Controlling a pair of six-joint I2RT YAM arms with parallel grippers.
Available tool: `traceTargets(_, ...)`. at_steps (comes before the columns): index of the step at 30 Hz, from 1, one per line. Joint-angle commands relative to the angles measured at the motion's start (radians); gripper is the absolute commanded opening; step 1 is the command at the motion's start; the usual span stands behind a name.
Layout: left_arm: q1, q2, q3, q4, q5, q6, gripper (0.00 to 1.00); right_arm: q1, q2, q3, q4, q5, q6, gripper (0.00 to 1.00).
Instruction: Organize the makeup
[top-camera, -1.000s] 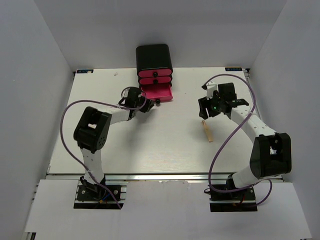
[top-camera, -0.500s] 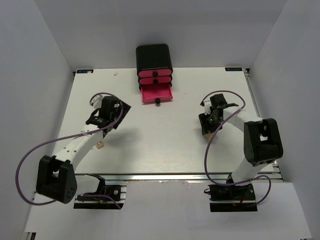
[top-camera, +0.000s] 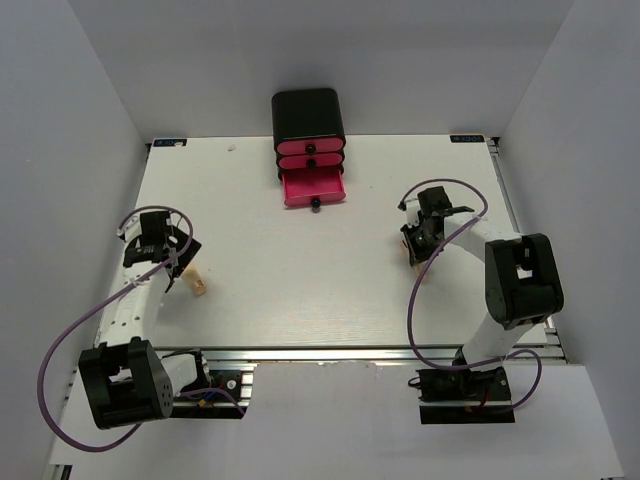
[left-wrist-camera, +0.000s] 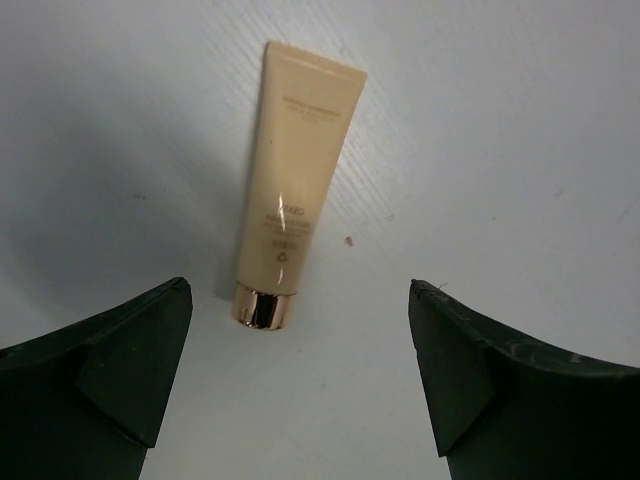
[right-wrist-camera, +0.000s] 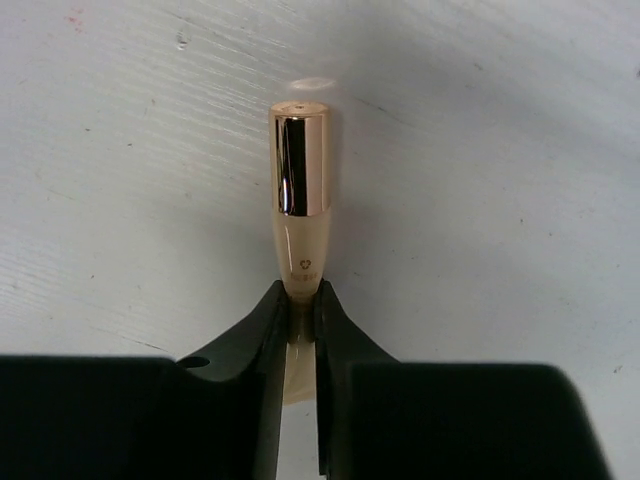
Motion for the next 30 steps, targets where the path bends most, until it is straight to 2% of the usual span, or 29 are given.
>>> traceTargets(1,0.029,-0.037,-0.025,-0.007,0.095,0.066,0.98,0.008,0.027,0.012,0.041,-0.072,-0.068,0.11)
traceTargets(2,0.041,-0.037,-0.031,-0.006,0.112,0.072,0.98,0.008,0.023,0.027,0.037,-0.113,-0.099,0.07)
traceTargets(3,0.045,-0.038,-0.04,-0.002,0.12,0.077,0.98,0.009,0.023,0.076,0.02,-0.246,-0.15,0.07)
traceTargets(5,0.062,-0.037,-0.051,0.001,0.143,0.083,0.98,0.018,0.03,0.133,-0.014,-0.351,-0.276,0.04)
traceTargets(6,0.068,-0.035,-0.059,0.001,0.151,0.083,0.98,0.023,0.036,0.166,-0.029,-0.464,-0.327,0.03)
traceTargets(10,0.082,-0.043,-0.079,0.008,0.169,0.08,0.98,0.09,0.085,0.37,-0.036,-0.546,-0.528,0.05)
traceTargets(17,0.091,-0.074,-0.117,0.011,0.181,0.062,0.98,0.215,0.225,0.591,0.171,-0.465,-0.7,0.06)
traceTargets(22,0.095,-0.098,-0.129,-0.002,0.18,0.059,0.98,0.287,0.354,0.723,0.315,-0.321,-0.761,0.08)
traceTargets(27,0.093,-0.103,-0.134,-0.015,0.174,0.06,0.98,0.331,0.489,0.814,0.498,-0.157,-0.787,0.17)
traceTargets(30,0.095,-0.104,-0.126,-0.022,0.169,0.059,0.98,0.345,0.578,0.919,0.5,-0.098,-0.804,0.26)
